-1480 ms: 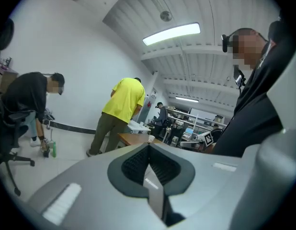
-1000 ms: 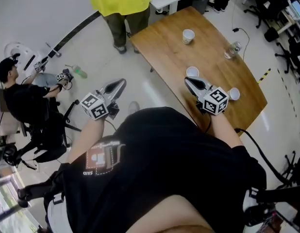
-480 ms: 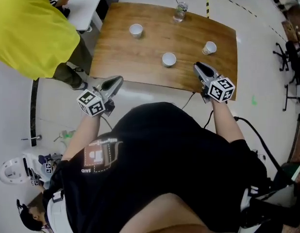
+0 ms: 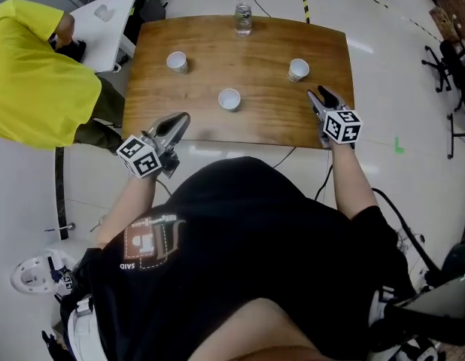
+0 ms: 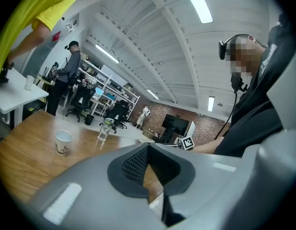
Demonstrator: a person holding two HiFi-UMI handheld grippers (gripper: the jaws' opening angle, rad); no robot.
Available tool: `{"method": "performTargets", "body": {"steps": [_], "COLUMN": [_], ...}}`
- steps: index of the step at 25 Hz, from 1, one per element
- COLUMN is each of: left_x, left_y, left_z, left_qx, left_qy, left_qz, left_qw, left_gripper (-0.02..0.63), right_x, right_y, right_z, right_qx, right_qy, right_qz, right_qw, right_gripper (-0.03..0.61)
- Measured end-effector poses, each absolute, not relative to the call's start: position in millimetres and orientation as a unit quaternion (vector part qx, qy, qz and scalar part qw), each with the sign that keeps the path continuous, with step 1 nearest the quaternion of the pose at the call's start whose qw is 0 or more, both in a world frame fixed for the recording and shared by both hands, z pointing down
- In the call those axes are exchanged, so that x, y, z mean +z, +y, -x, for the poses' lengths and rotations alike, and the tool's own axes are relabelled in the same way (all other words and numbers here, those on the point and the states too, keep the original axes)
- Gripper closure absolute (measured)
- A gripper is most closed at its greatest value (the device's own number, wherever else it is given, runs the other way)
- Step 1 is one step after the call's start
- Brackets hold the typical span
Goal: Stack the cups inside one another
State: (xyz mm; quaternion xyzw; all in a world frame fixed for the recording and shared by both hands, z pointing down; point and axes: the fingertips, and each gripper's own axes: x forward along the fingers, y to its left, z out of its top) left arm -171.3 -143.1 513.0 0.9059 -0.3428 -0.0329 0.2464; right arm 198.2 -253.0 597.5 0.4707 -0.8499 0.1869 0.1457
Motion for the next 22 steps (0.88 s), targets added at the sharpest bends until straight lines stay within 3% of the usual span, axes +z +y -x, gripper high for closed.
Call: {"method": "performTargets", "body": {"steps": [5, 11, 22], "left_x": [515, 525, 527], "left_y": [-146, -147, -169], "left_z": [140, 138, 181], "left_qx": [-0.023, -0.005, 0.002], "left_qy": [-0.376, -0.366, -0.325], "left_qz": [-0.888, -0.892, -0.913], "left_qw": [0.262, 0.265, 0.247], "left_gripper": [0.612, 0.612, 0.612], "right_x": [622, 652, 675], "right_y": [-296, -309, -328], "right_z": [-202, -165, -152], "right_qx": [0.150, 0.066, 0.064], "right_qy": [-0.873, -0.882, -0.842], "right_qz": [-0.419, -0.342, -0.356], "right_qw": [0.200, 0.318, 0.400], "right_gripper": [0.367, 0.373, 0.394]}}
